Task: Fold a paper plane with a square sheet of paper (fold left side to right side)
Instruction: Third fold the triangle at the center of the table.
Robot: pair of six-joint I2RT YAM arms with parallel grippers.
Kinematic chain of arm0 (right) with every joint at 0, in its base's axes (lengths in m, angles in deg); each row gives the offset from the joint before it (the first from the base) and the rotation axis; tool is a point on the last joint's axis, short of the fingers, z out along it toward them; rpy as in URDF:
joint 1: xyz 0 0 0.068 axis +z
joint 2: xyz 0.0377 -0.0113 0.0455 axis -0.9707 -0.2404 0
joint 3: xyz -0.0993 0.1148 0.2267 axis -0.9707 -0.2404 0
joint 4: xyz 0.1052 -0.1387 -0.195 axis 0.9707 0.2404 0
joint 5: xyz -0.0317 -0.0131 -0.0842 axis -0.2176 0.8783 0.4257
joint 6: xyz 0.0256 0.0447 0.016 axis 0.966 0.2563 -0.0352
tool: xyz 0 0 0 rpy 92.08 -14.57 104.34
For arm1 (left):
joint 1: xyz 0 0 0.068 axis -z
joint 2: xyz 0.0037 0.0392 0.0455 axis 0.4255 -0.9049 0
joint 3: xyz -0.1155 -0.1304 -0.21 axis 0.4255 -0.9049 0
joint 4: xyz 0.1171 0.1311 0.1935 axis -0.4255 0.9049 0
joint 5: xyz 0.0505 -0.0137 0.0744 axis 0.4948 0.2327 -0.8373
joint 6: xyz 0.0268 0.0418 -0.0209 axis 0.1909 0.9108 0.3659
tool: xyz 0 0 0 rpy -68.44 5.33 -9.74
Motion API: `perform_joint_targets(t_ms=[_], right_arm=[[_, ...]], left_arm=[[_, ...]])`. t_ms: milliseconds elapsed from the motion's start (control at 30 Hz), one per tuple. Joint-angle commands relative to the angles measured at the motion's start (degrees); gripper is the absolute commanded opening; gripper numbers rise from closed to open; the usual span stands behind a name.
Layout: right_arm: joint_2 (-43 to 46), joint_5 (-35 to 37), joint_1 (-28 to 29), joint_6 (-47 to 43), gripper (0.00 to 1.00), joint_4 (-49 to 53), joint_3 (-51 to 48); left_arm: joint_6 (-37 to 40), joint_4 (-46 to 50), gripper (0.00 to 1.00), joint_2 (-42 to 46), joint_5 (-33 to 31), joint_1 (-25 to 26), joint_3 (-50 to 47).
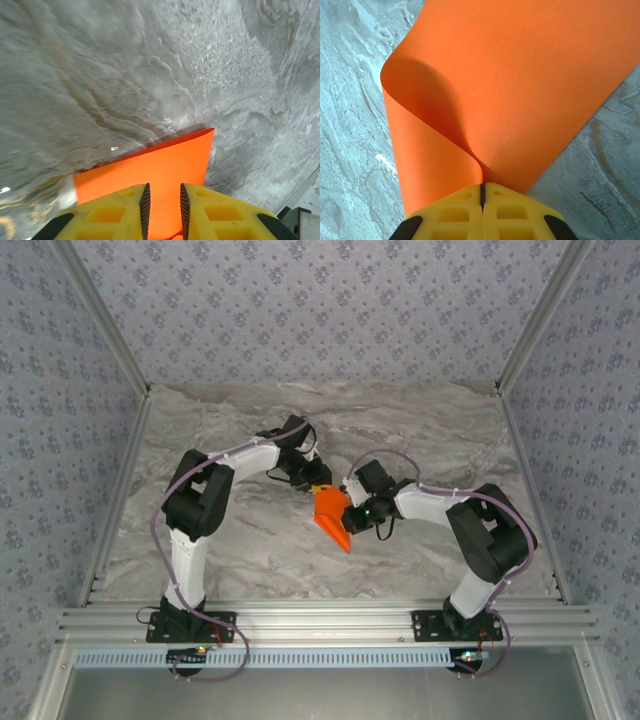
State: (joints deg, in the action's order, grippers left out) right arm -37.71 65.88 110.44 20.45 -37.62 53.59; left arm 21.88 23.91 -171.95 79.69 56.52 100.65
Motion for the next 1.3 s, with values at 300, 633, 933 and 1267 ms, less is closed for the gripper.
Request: perform_joint_targets(t_ms=[300, 633, 933, 1267], right_arm=[[-3.8, 0.5, 1.3, -1.4, 0.00, 6.5, 0.0], [-4.0, 0.9, 1.4, -1.6, 0.00, 7.1, 0.2], [-4.0, 0.9, 1.6, -1.6, 0.00, 7.2, 0.4], [-4.7, 0.7, 1.8, -1.7, 0.00, 7.4, 0.8]], left_arm=[[-0.9, -7.5, 0.11, 22.9, 1.1, -1.2, -21.5], [-10.5, -25.3, 0.11, 21.6, 4.6, 6.9, -31.5], [-11.2, -26.8, 0.11, 16.6, 3.6, 9.3, -30.1], [-10.9, -27.3, 0.11, 14.5, 1.7, 9.3, -31.4]])
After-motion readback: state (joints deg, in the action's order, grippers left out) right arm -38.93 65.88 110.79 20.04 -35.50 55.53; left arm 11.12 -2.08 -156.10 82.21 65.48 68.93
